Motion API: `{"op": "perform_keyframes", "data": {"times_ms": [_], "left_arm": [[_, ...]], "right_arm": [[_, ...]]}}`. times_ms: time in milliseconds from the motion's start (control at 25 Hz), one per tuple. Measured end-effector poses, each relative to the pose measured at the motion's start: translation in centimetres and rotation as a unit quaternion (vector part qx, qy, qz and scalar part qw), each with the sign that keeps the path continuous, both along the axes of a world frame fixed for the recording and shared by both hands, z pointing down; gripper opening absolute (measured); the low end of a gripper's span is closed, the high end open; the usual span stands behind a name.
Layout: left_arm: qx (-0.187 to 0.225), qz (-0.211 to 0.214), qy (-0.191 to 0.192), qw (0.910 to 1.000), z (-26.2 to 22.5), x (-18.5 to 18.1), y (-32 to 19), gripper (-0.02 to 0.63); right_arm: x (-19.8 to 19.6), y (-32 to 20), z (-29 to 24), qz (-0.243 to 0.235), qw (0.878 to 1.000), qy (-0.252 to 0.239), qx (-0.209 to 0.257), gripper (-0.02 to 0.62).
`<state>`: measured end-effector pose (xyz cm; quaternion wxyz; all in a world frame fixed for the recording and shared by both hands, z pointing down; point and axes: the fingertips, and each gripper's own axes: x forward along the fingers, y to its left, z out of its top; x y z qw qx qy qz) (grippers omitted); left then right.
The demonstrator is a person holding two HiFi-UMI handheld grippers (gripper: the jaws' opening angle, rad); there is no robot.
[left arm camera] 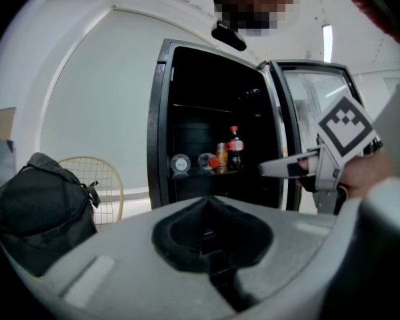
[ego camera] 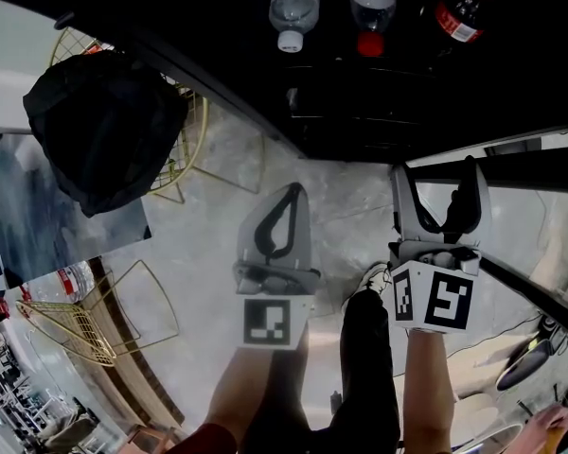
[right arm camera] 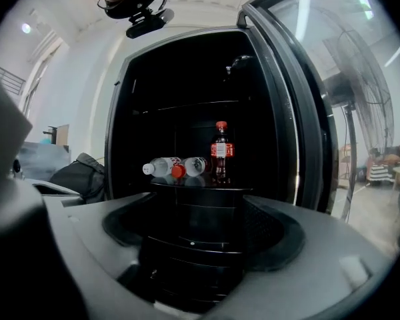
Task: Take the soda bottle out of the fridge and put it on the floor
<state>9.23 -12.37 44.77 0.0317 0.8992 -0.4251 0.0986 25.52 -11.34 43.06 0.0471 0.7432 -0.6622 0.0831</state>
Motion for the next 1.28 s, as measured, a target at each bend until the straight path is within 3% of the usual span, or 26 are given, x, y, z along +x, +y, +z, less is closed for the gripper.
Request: {"op": "perform_keyframes", "data": {"times_ms": [360,640,920,1280], "left_arm": [[-0.007,0.014,-0.013,0.9998,-0.2,0.7,-0.7,0.000],[-0.016,0.019,-0.007,0.9997,0.0,1.8,-0.8,0.000],[-0.053,0.043,-0.030,0.9972,1.2,3.1,-1.2,0.000],[-0.063,0.040,-0.026,0.9969,1.3,3.4,-1.4,0.000]], "right_arm": [[2.0,-4.1,-2.4,-0.004,0.999,0.022,0.023,0.380],[3.5,-7.5,-4.4,-0.004,0.999,0.003,0.041,0.380],[4.8,-10.3,-5.2,0.006,0.999,0.015,0.036,0.380],[7.3,-13.4,-5.3,0.021,0.999,-0.024,0.030,0.380]]}}
